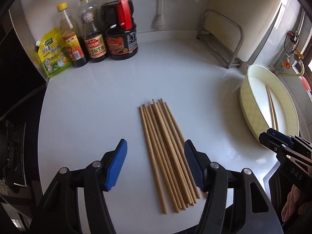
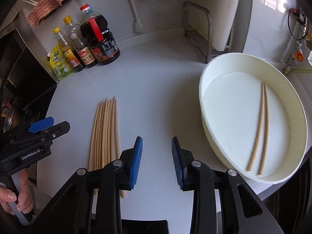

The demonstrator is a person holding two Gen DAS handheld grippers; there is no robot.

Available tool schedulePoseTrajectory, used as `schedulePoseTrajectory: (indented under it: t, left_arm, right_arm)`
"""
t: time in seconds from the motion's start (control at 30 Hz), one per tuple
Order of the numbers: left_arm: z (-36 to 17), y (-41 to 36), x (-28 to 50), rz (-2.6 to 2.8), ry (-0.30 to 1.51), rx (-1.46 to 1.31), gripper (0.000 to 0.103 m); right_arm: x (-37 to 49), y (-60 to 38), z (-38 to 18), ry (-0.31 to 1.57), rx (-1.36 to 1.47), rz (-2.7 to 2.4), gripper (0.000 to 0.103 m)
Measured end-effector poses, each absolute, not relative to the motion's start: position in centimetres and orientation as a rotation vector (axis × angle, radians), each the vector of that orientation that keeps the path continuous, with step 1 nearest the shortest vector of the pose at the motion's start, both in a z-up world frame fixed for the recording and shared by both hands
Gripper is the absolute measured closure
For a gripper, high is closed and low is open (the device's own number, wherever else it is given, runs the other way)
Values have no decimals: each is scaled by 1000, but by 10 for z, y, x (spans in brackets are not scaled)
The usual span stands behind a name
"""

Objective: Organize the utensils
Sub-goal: 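Withdraw both open tools from the basin back toward the chopstick pile, then close the left tool on a chopstick while the right tool grasps another chopstick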

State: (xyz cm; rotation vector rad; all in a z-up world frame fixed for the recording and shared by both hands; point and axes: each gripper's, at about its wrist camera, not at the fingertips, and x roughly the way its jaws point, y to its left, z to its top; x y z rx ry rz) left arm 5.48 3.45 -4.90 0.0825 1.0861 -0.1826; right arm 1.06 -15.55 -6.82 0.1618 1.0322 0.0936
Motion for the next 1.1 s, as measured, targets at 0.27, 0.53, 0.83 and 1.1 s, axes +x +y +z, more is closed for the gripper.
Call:
schedulePoseTrajectory:
  t: [0.27, 0.53, 0.83, 1.1]
  left_arm:
    - [-71, 72, 49, -96, 1116, 28, 43]
    - [-101, 87, 43, -57, 1166, -14, 43]
    - [-114, 83, 40, -73, 1168, -28, 36]
    - [-125, 81, 41, -66, 1182, -17, 27]
  right_arm:
    - [18, -109, -85, 1060, 82, 191, 72]
    - [26, -88, -118, 1115, 47, 232, 67]
    - [36, -91, -149, 1140, 24, 196, 56]
    - [41, -83, -164, 1155, -2, 210, 56]
